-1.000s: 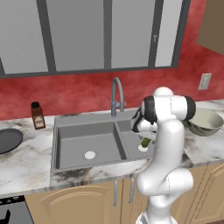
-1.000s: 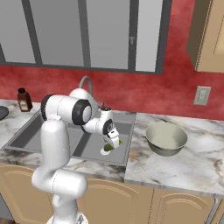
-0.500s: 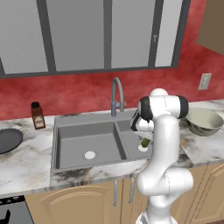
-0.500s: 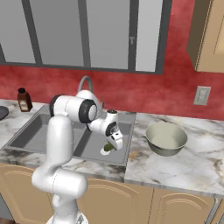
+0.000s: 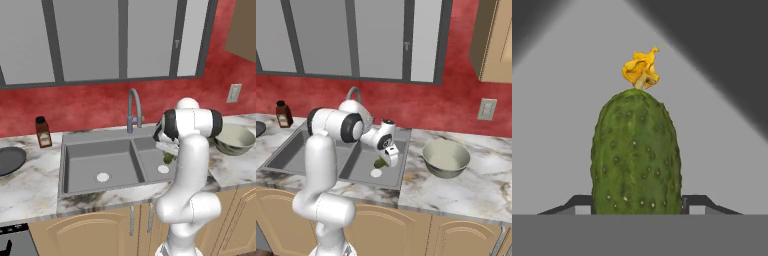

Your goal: Pick the cucumber from the sink and place it in the bowl. Then pick the bowl and place it in the microwave. Then close the microwave door and press the start button.

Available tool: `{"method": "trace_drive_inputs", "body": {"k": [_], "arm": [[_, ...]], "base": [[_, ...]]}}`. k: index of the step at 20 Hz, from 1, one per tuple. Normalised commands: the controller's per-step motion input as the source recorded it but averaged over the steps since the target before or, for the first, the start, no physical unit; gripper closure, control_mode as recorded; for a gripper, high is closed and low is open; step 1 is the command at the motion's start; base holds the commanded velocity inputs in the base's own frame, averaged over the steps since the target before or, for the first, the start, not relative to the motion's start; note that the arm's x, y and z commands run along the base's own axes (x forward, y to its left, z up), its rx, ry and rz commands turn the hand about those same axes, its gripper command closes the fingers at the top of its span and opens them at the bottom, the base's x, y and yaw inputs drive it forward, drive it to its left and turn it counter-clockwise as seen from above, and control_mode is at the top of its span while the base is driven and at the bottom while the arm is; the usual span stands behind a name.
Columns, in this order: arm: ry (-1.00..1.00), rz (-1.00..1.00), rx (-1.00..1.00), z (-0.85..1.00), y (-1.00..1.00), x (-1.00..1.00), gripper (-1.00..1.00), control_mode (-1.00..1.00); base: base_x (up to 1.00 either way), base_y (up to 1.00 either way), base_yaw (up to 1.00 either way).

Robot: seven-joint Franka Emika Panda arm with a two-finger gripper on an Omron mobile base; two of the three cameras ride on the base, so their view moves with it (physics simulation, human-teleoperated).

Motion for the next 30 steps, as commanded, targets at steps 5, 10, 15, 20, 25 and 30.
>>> {"method": "trace_drive_inputs", "body": {"k": [5, 10, 15, 20, 25, 30], "arm": [[-0.01, 0.0, 0.0, 1.0, 0.08, -0.16, 1.0, -1.0], [0.0, -0.03, 0.0, 1.0, 0.1, -0.26, 1.0, -1.0], [0.0, -0.05, 0.0, 1.0, 0.0, -0.5, 1.0, -1.0], [0.0, -0.01, -0.01, 0.87, -0.06, -0.82, 1.0, -1.0], [0.0, -0.03, -0.02, 0.39, -0.49, -0.94, 1.0, -1.0], [0.01, -0.12, 0.0, 0.66, -0.6, -0.51, 1.0, -1.0]], "base": [[0.0, 0.0, 0.0], [0.0, 0.0, 0.0], [0.0, 0.0, 0.0], [0.0, 0.0, 0.0], [0.0, 0.0, 0.0], [0.0, 0.0, 0.0]]}}
